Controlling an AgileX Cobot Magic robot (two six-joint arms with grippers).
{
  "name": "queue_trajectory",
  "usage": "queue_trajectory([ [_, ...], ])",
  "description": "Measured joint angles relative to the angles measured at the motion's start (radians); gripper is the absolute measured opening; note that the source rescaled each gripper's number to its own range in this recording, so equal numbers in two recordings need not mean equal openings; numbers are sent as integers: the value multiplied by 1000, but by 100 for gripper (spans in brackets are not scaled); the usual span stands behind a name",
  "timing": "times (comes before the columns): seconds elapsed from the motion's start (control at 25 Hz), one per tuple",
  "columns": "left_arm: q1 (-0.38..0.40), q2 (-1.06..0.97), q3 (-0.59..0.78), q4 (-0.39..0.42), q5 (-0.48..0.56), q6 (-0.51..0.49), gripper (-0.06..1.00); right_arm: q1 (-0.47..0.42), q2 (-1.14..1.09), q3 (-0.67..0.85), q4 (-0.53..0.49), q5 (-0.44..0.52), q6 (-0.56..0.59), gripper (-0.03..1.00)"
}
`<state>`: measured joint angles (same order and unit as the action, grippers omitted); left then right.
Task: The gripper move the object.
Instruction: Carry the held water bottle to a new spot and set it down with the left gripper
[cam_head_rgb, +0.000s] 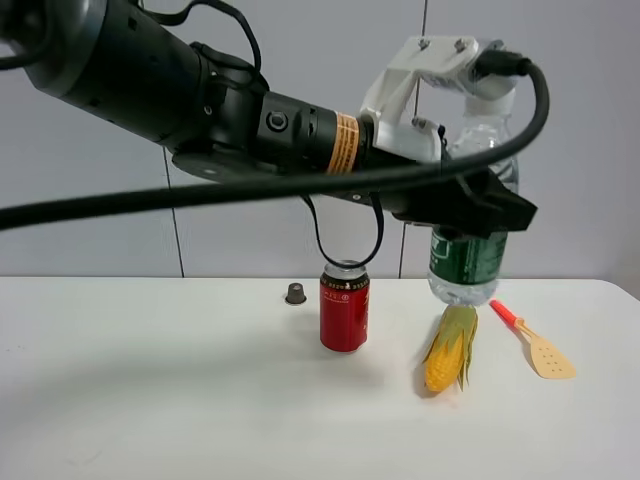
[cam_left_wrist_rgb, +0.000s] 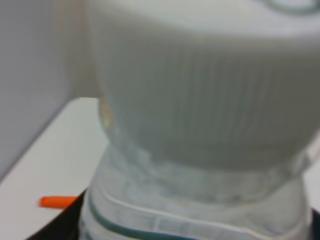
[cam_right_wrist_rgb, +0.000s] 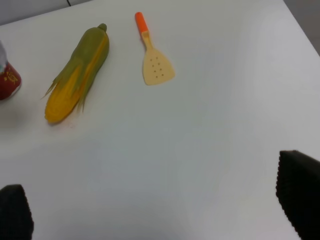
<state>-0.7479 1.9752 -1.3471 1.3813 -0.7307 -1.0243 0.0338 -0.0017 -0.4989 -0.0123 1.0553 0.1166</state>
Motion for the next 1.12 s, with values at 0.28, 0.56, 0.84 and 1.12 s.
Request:
queue_trajectory([
  [0.28, -4, 83, -2, -4, -148, 67, 1, 0, 0, 0, 0, 0, 0, 100],
  [0.56, -3, 206, -2, -68, -145, 222, 1, 0, 0, 0, 0, 0, 0, 100],
  [0.84, -1, 296, -2, -128, -162, 240, 1, 0, 0, 0, 0, 0, 0, 100],
  [1.12, -1, 344, -2, -135, -165, 288, 1, 0, 0, 0, 0, 0, 0, 100],
])
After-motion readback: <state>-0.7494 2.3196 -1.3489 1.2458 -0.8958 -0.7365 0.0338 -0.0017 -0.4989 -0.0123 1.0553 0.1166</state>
